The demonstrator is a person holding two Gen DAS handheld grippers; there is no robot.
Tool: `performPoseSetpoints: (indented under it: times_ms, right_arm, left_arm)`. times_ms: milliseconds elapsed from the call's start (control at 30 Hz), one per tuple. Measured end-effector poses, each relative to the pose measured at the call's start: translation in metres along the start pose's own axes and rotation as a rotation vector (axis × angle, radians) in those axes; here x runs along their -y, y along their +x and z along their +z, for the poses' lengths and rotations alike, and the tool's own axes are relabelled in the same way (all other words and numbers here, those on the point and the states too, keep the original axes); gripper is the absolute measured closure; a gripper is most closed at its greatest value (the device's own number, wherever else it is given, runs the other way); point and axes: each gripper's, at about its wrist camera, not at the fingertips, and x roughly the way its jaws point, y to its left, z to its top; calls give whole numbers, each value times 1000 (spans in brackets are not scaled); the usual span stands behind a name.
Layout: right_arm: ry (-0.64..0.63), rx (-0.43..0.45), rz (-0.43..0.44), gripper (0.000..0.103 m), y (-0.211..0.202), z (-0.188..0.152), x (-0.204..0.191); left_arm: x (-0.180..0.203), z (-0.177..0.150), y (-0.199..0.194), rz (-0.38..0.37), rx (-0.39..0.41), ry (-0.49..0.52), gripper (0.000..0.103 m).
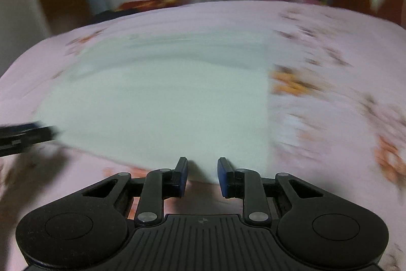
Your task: Fold small clothes
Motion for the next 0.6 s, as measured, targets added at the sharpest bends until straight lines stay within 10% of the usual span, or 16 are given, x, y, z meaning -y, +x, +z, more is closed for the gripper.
performPoseSetpoints:
  times_ms: [600]
  right_arm:
    - [47, 11, -91, 78, -14, 0, 12]
  left_arm:
    - [-1, -9, -3, 28, -28, -10, 43]
